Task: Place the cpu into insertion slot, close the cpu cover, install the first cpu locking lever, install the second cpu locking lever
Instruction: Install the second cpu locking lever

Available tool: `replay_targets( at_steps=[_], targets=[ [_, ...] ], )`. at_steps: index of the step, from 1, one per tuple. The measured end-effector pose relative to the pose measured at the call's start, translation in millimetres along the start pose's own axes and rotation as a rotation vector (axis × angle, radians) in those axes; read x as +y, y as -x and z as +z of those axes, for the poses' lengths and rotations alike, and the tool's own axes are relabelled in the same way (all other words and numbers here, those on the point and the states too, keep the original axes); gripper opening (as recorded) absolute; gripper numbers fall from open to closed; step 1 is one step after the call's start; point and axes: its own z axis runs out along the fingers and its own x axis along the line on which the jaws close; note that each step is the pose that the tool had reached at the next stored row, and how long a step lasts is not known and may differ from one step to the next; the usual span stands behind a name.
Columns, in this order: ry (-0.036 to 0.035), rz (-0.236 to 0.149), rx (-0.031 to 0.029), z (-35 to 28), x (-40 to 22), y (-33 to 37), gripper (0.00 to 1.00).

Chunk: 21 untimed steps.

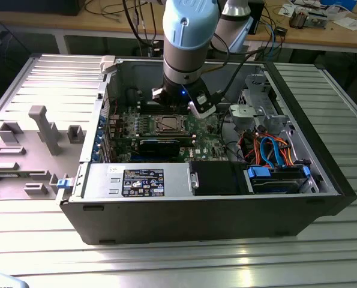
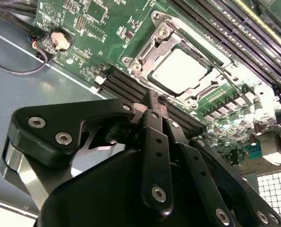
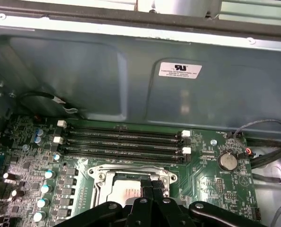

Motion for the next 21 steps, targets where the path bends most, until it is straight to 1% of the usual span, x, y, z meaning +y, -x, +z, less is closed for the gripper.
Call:
replay_targets(
  at_steps=[1, 3, 4, 5, 6, 7, 8, 10, 17, 21],
  targets=[
    [0.0035, 0.000, -0.0004, 0.0, 0.0, 0.0, 0.11],
    [0.0042, 0.000, -0.0003, -0.2, -0.4, 0.0, 0.11],
    [0.0028, 0.000, -0.0004, -0.2, -0.6, 0.0, 0.11],
    [-0.0059, 0.000, 0.0006, -0.3, -0.7, 0.0, 0.11],
    [-0.0316, -0.001, 0.0029, -0.3, -0.7, 0.0, 0.11],
    [-0.0495, -0.001, 0.0044, -0.3, -0.8, 0.0, 0.11],
    [-0.0734, -0.001, 0.0064, -0.4, -0.8, -0.1, 0.11],
    [-0.1061, -0.002, 0.0093, -0.3, -0.7, 0.0, 0.11],
    [-0.1068, -0.002, 0.0094, -0.6, -1.3, -0.1, 0.11],
    [-0.1068, -0.002, 0.0094, -3.5, -7.8, -0.6, 0.11]
  ],
)
